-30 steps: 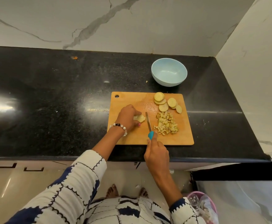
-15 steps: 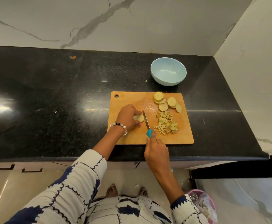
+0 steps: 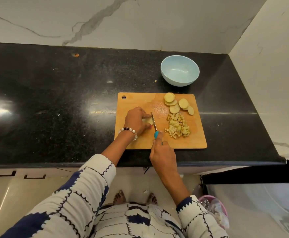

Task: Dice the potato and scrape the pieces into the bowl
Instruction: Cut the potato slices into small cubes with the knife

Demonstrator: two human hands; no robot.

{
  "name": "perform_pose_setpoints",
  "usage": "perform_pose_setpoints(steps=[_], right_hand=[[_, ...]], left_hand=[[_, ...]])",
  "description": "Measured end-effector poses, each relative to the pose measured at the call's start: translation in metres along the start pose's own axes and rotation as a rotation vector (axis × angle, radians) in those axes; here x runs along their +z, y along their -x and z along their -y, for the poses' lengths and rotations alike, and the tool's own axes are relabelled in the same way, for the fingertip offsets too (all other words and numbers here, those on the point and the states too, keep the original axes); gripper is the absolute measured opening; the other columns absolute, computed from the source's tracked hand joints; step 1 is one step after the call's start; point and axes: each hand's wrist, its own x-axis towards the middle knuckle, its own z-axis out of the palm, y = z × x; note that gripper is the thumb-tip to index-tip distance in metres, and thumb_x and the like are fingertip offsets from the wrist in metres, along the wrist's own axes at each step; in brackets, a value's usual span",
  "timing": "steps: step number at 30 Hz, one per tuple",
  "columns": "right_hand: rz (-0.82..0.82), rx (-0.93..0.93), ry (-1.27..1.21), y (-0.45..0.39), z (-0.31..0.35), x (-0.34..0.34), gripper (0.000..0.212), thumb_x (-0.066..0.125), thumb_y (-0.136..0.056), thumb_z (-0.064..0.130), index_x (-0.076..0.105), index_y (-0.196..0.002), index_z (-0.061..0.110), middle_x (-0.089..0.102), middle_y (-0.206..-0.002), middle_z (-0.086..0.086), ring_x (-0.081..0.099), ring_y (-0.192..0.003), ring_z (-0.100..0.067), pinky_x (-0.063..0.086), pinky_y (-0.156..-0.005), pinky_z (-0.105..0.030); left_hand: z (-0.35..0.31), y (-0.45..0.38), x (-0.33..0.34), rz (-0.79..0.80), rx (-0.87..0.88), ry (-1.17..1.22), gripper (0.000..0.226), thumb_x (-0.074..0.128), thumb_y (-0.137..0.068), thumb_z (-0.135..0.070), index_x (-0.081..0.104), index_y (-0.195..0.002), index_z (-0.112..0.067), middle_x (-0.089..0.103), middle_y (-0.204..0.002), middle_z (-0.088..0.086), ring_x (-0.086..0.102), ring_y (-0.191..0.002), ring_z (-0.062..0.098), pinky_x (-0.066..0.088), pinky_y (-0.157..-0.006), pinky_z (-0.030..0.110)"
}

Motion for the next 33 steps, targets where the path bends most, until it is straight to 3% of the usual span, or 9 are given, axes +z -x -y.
perform_pose_setpoints(steps=[7,11,15,17,19,22,27,33], right_hand=[[0.001,-0.054,0.079,0.038,-0.011,-0.002,0.059,0.081,-0.068,0.013,0.059,-0.118,-0.009,0.049,-0.054,-0.008,0.040,-0.030,-0.018,0.017,-0.038,-0.021],[0.017,-0.019,0.121,0.025,-0.007,0.000,0.071,0.085,-0.061,0.011,0.056,-0.122,-0.009,0.058,-0.063,-0.015,0.046,-0.031,-0.022,0.024,-0.032,-0.022],[0.017,0.022,0.057,0.031,-0.014,-0.005,0.067,0.082,-0.068,0.010,0.053,-0.125,-0.009,0.055,-0.061,-0.012,0.044,-0.032,-0.019,0.026,-0.032,-0.023],[0.002,0.051,0.002,0.033,-0.018,-0.006,0.060,0.075,-0.077,0.012,0.051,-0.127,-0.008,0.054,-0.061,-0.011,0.045,-0.035,-0.020,0.024,-0.036,-0.024],[-0.012,0.077,-0.086,0.029,-0.018,-0.006,0.049,0.056,-0.092,0.019,0.044,-0.134,-0.005,0.060,-0.071,-0.016,0.052,-0.045,-0.026,0.028,-0.042,-0.028],[-0.057,0.049,-0.183,0.019,-0.010,-0.003,0.054,0.031,-0.097,0.030,0.036,-0.141,-0.001,0.063,-0.083,-0.019,0.058,-0.061,-0.032,0.033,-0.050,-0.033],[-0.006,0.021,-0.185,0.018,-0.006,-0.003,0.054,0.027,-0.102,0.030,0.019,-0.149,0.005,0.061,-0.100,-0.017,0.059,-0.079,-0.031,0.033,-0.060,-0.033],[0.016,0.025,-0.146,0.017,-0.004,-0.003,0.053,0.031,-0.102,0.027,0.020,-0.148,0.003,0.061,-0.099,-0.019,0.060,-0.076,-0.033,0.033,-0.058,-0.034]], left_hand=[[0.001,0.001,0.000,-0.007,-0.016,0.028,0.051,0.084,-0.063,-0.028,0.069,-0.111,-0.020,0.060,-0.109,-0.003,0.055,-0.097,0.015,0.046,-0.085,0.026],[-0.001,0.001,-0.003,-0.002,-0.018,0.027,0.052,0.085,-0.061,-0.027,0.070,-0.110,-0.020,0.061,-0.110,-0.003,0.056,-0.096,0.016,0.047,-0.086,0.028],[-0.002,0.002,-0.002,-0.003,-0.037,0.036,0.053,0.085,-0.061,-0.025,0.069,-0.111,-0.019,0.061,-0.111,-0.003,0.056,-0.097,0.016,0.047,-0.087,0.028],[-0.002,0.002,-0.003,-0.004,-0.037,0.042,0.053,0.085,-0.061,-0.025,0.069,-0.111,-0.019,0.061,-0.111,-0.002,0.056,-0.098,0.016,0.047,-0.087,0.028],[-0.002,0.002,-0.003,0.001,-0.031,0.030,0.053,0.085,-0.061,-0.025,0.069,-0.112,-0.019,0.061,-0.111,-0.002,0.056,-0.098,0.017,0.047,-0.087,0.027],[-0.002,0.002,-0.003,0.008,-0.030,-0.006,0.055,0.084,-0.062,-0.028,0.067,-0.113,-0.019,0.061,-0.114,0.000,0.056,-0.101,0.018,0.046,-0.089,0.029],[-0.003,0.002,-0.001,0.010,-0.042,-0.042,0.058,0.083,-0.062,-0.033,0.066,-0.116,-0.020,0.062,-0.117,0.002,0.056,-0.108,0.020,0.045,-0.094,0.032],[-0.004,0.000,-0.001,0.024,-0.067,-0.074,0.057,0.082,-0.064,-0.035,0.064,-0.118,-0.023,0.062,-0.118,0.001,0.054,-0.110,0.022,0.045,-0.094,0.032]])
